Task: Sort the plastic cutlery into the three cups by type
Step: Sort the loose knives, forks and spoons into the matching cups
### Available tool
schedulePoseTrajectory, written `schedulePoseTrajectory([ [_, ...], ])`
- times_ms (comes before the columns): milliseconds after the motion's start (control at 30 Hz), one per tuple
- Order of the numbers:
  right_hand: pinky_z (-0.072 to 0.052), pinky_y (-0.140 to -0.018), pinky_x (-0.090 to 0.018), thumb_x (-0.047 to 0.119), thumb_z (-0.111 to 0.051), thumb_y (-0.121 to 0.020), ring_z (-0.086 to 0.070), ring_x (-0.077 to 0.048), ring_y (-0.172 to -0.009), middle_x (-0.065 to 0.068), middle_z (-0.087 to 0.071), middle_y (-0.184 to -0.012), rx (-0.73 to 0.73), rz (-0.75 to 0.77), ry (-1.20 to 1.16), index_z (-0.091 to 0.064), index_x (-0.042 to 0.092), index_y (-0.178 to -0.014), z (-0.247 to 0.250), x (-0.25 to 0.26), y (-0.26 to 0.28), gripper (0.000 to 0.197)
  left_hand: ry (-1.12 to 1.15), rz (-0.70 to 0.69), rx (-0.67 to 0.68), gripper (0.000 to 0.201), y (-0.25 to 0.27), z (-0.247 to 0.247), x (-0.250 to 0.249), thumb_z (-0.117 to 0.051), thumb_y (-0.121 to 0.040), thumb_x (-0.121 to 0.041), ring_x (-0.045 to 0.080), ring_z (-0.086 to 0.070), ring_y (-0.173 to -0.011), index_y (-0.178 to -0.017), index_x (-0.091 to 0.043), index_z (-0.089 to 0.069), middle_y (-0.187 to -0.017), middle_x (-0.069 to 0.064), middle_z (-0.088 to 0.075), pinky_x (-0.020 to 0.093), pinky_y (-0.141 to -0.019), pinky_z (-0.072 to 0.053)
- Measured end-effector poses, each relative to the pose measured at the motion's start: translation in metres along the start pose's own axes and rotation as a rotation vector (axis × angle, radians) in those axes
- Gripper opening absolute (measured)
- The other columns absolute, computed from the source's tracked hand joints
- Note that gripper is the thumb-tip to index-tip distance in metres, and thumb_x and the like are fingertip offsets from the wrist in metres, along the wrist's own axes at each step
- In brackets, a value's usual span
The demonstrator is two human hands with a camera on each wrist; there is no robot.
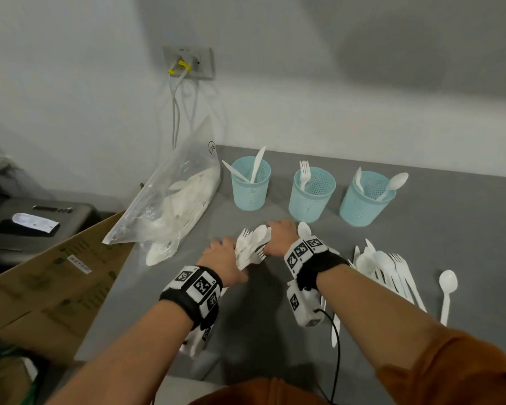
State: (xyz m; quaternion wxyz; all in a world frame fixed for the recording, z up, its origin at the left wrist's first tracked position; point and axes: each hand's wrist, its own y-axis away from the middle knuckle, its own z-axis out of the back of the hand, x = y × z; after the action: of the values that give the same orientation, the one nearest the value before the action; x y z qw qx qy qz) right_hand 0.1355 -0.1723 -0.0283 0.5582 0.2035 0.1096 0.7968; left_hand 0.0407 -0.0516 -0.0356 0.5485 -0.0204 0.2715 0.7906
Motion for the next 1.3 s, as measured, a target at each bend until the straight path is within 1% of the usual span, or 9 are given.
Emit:
schedulePoseTrajectory([
  [67,-0.04,-0.091,-0.036,0.031,-0.057,-0.075,-0.055,-0.032,-0.112,-0.007,-0.063,-0.112,-0.008,0.078,0.03,-0.058,0.022,-0.096,-0.002,0.002,0.002,0.023,-0.003,-0.018,-0.001,0.07,-0.001,0.0,-0.002,-0.073,-0.07,-0.032,0.031,-0.052,-0.114,-0.126,-0.01,-0.038,-0.126,0.015,-0.045,0.036,-0.096,-0.045],
  [167,-0.037,-0.082,-0.031,0.028,-0.056,-0.081,-0.058,-0.031,-0.107,-0.007,-0.067,-0.106,-0.022,0.17,0.021,-0.06,0.021,-0.087,-0.002,0.002,0.01,0.01,-0.052,-0.041,-0.017,0.072,-0.004,-0.001,-0.005,-0.074,-0.071,-0.033,0.03,-0.051,-0.116,-0.126,-0.005,-0.037,-0.126,0.016,-0.046,0.035,-0.096,-0.044],
  [400,-0.042,-0.098,-0.034,0.019,-0.064,-0.08,-0.056,-0.03,-0.112,-0.011,-0.067,-0.112,-0.037,0.243,-0.202,-0.07,0.013,-0.104,0.003,-0.002,0.026,0.026,-0.146,-0.109,-0.015,0.052,-0.005,-0.002,-0.011,-0.06,-0.084,-0.025,0.033,-0.052,-0.116,-0.125,0.0,-0.038,-0.127,0.021,-0.048,0.035,-0.094,-0.042],
  [567,-0.041,-0.094,-0.031,0.016,-0.051,-0.09,-0.057,-0.03,-0.114,-0.014,-0.064,-0.118,0.033,0.282,-0.137,-0.065,0.003,-0.108,0.002,-0.003,0.023,0.026,-0.296,-0.216,-0.036,0.045,-0.009,-0.008,-0.012,-0.046,-0.09,-0.025,0.032,-0.048,-0.119,-0.127,0.0,-0.04,-0.13,0.019,-0.049,0.036,-0.1,-0.036],
  [733,-0.048,-0.093,-0.039,0.011,-0.061,-0.083,-0.062,-0.032,-0.103,-0.016,-0.068,-0.109,0.058,0.3,-0.176,-0.066,0.0,-0.104,0.003,-0.016,0.02,0.025,-0.297,-0.278,-0.032,0.044,-0.013,-0.002,-0.01,-0.053,-0.088,-0.024,0.034,-0.053,-0.114,-0.124,-0.002,-0.041,-0.125,0.019,-0.054,0.035,-0.092,-0.04],
  [867,-0.049,-0.091,-0.035,0.012,-0.066,-0.079,-0.063,-0.029,-0.101,-0.013,-0.069,-0.105,0.069,0.269,-0.27,-0.065,0.003,-0.103,0.003,-0.021,0.019,0.026,-0.199,-0.283,0.017,0.047,-0.015,-0.001,-0.01,-0.055,-0.087,-0.024,0.033,-0.056,-0.111,-0.126,-0.004,-0.041,-0.123,0.017,-0.055,0.034,-0.089,-0.042],
  [967,-0.047,-0.088,-0.029,0.014,-0.066,-0.08,-0.062,-0.028,-0.105,-0.012,-0.067,-0.112,0.126,0.292,-0.19,-0.064,0.006,-0.111,0.006,-0.021,0.023,0.032,-0.159,-0.288,0.049,0.032,-0.016,0.001,-0.013,-0.051,-0.088,-0.029,0.031,-0.06,-0.106,-0.114,-0.009,-0.054,-0.115,0.013,-0.061,0.033,-0.085,-0.046],
  [1167,-0.047,-0.083,-0.029,0.005,-0.061,-0.079,-0.063,-0.027,-0.096,-0.013,-0.069,-0.102,-0.057,0.29,-0.334,-0.065,0.002,-0.102,0.019,-0.025,0.03,0.024,-0.009,-0.368,0.055,0.032,-0.013,0.019,-0.015,-0.057,-0.09,-0.024,0.031,-0.058,-0.105,-0.114,-0.004,-0.053,-0.114,0.015,-0.061,0.032,-0.087,-0.042],
  [1300,-0.043,-0.073,-0.025,0.016,-0.066,-0.083,-0.053,-0.011,-0.072,0.002,-0.059,-0.086,-0.219,0.299,-0.606,-0.056,0.018,-0.101,0.038,-0.025,0.034,0.02,0.321,-0.418,0.099,0.023,-0.016,0.034,-0.013,-0.055,-0.087,-0.017,0.024,-0.062,-0.085,-0.107,-0.006,-0.052,-0.09,0.012,-0.064,0.035,-0.08,-0.048],
])
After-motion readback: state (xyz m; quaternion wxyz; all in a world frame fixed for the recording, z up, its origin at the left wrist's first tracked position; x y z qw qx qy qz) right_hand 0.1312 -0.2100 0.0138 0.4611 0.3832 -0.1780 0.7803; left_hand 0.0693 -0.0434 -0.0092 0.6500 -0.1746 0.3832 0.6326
